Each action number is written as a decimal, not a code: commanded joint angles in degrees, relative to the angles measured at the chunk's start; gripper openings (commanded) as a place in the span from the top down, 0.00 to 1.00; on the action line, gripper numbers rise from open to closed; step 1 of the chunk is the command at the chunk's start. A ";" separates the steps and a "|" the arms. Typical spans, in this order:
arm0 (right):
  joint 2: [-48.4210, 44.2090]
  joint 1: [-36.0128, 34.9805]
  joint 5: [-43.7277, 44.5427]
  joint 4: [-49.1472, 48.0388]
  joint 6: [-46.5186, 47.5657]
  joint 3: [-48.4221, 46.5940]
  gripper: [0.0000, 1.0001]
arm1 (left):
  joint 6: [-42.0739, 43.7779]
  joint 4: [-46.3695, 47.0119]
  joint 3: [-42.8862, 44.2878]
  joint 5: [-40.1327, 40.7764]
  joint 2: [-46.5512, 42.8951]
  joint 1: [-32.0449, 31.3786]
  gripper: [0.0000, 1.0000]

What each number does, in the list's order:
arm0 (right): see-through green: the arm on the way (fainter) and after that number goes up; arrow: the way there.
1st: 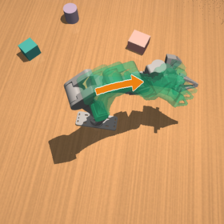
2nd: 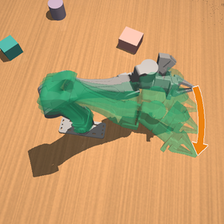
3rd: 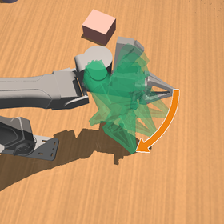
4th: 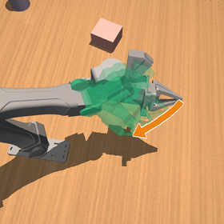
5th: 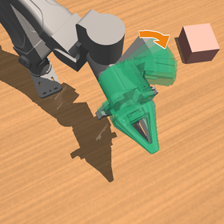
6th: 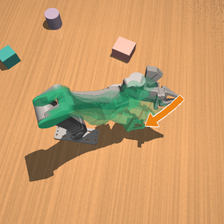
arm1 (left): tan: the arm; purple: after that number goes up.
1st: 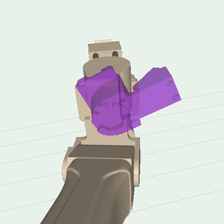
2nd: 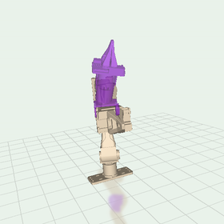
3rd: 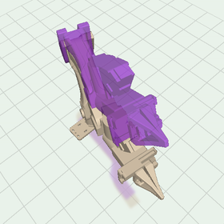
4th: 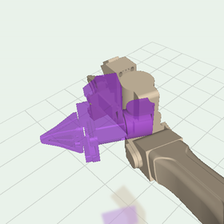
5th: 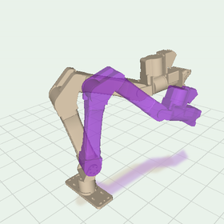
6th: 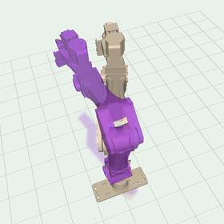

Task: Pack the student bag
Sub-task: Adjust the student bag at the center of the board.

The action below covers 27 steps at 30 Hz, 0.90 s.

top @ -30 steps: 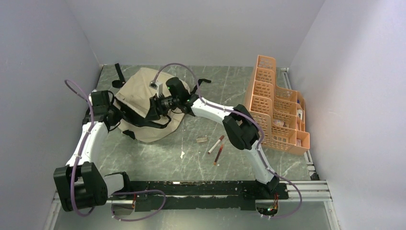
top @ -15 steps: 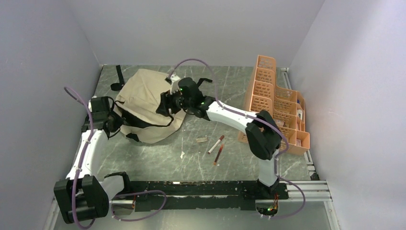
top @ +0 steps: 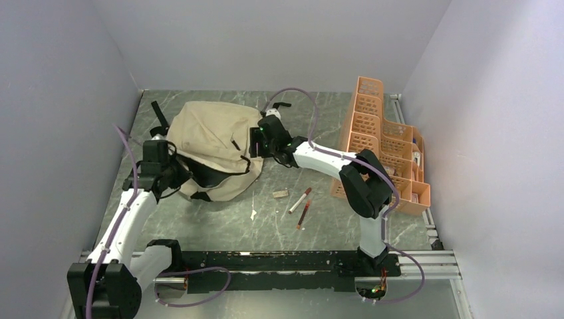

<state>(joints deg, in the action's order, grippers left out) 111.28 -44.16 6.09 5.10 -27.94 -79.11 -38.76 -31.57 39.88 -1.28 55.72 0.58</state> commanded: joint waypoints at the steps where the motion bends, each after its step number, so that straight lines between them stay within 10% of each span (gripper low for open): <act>1: -1.55 0.17 5.25 0.26 -1.02 1.36 0.36 | -0.44 -3.12 -0.21 -6.26 -0.54 -6.53 0.95; 9: -4.16 0.62 8.90 -0.81 1.68 3.11 0.35 | -3.90 1.60 -2.05 -9.94 0.10 -19.25 0.95; 17: -7.51 0.61 7.45 -4.71 4.98 5.27 0.35 | -1.64 -13.10 4.18 4.04 -7.32 -20.27 0.47; 27: -8.46 0.55 3.24 -5.32 4.85 4.97 0.37 | 1.64 -16.98 13.54 18.03 -11.86 -20.26 0.43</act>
<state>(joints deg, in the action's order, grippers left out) 103.96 -43.72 9.15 -0.23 -22.46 -73.60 -40.93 -47.53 49.39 10.04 43.57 -19.40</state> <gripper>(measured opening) 0.632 0.567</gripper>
